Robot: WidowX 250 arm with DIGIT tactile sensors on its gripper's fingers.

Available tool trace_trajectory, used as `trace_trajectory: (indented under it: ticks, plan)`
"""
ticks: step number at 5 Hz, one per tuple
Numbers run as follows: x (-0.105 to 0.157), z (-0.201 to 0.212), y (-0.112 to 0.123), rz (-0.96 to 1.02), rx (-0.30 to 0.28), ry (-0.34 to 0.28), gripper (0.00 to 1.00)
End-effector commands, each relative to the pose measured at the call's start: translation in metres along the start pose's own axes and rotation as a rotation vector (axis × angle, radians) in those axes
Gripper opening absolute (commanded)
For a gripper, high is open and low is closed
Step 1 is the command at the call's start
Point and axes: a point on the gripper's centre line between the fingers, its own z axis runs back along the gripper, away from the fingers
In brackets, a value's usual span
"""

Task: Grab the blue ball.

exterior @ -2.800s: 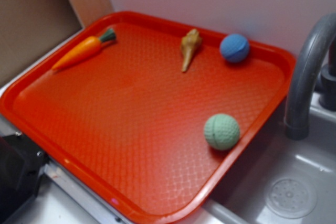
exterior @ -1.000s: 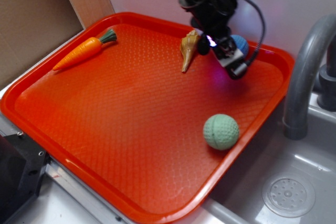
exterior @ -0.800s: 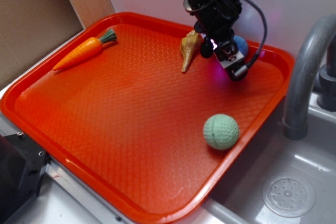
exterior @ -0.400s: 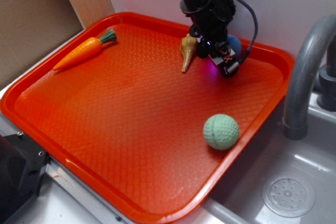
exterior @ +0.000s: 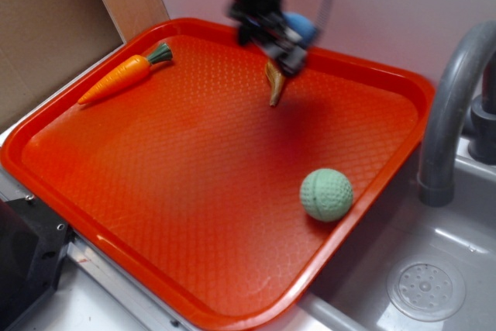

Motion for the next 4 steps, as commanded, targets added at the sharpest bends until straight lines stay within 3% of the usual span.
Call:
trace_trajectory:
  ticks: [1,2,3,4]
  plan:
    - [-0.043,0.106,0.032,0.030,-0.029,0.266,0.00]
    - [-0.057,0.105,0.020,0.230,-0.039,0.391,0.00]
    - [-0.063,0.104,0.019,0.332,-0.029,0.350,0.00]
    - [-0.064,0.092,0.028,0.402,-0.016,0.360,0.00]
